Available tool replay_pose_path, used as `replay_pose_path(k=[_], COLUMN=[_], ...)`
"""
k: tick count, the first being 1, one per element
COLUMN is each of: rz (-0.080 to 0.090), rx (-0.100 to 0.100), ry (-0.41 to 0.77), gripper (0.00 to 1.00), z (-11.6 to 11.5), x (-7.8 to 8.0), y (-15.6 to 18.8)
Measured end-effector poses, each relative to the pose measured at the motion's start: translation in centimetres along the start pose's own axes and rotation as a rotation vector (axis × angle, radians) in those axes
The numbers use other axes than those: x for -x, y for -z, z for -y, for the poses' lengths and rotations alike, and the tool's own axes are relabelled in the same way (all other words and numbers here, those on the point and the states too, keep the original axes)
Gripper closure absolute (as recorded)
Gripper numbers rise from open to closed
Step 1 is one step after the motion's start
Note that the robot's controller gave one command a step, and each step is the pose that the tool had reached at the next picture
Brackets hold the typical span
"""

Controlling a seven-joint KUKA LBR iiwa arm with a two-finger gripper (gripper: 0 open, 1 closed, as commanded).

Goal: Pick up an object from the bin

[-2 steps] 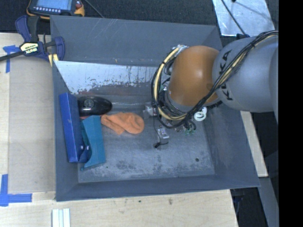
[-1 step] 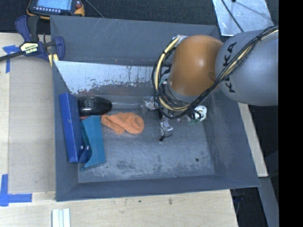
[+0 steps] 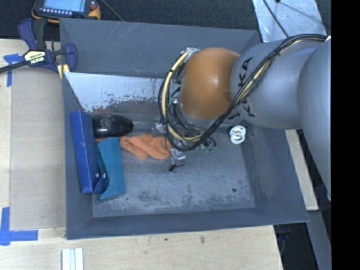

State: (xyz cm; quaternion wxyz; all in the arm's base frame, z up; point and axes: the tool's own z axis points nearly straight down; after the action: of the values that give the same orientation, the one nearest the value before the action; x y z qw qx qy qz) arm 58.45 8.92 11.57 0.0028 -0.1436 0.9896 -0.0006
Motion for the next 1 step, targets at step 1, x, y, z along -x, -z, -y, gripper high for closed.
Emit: replay_pose_path(k=[1], rz=[0.004], rx=[0.002], ry=[0.014], gripper=[1.0], z=[-5.27], x=[3.4], y=[-4.32])
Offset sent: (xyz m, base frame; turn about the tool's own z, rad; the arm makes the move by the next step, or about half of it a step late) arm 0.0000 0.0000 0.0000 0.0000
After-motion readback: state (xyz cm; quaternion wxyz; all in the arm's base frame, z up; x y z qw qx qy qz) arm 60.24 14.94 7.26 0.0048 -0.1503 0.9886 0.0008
